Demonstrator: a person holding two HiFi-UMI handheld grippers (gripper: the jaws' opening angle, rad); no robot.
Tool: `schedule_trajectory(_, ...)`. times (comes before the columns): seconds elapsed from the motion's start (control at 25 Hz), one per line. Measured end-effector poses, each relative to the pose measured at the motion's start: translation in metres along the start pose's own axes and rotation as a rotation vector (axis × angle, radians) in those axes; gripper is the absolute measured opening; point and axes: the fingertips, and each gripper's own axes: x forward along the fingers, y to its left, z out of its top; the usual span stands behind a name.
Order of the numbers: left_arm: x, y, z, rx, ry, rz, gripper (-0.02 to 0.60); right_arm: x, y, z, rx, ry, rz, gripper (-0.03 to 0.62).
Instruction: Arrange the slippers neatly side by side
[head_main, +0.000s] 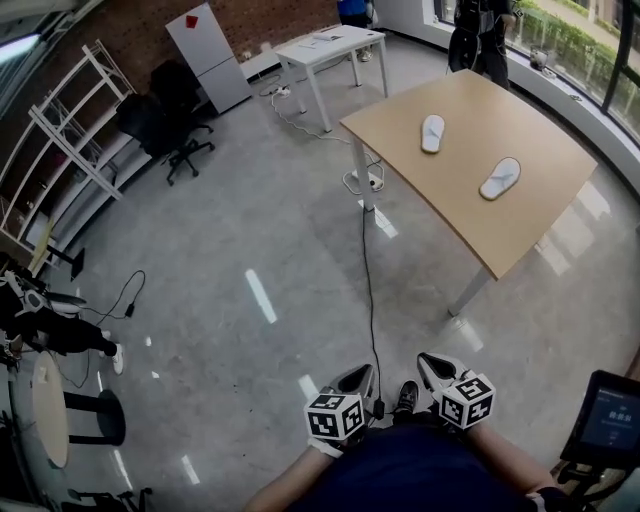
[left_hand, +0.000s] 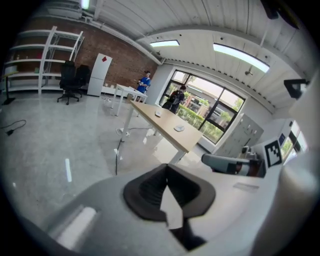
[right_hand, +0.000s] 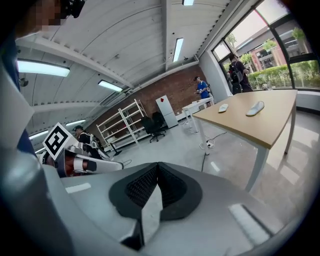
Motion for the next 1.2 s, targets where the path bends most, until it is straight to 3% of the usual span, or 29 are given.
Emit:
schedule_trajectory(0.2, 0.038, 0.009, 0.031, -0.044, -0.038, 0.053, 0.003, 0.025, -0.039, 0.029, -0.02, 0.002, 0.037, 0.009)
schedule_trajectory(0.56, 0.028, 0.032, 0.06, -0.062, -0.058, 0.08, 0.003, 0.048, -0.03, 0.047, -0.02, 0.025, 0.052, 0.009)
schedule_trajectory(0.72, 0.071, 0.048, 0.079, -0.051, -0.039, 0.061, 0.003, 0.077, -0.067, 0.066, -0.022, 0.013, 0.02, 0.009)
schedule_trajectory(1.2, 0.145, 0.112, 0.172, 0.017, 0.021, -0.05, 0.003, 0.17, -0.103, 0.127, 0.016, -0.008, -0.114, 0.009)
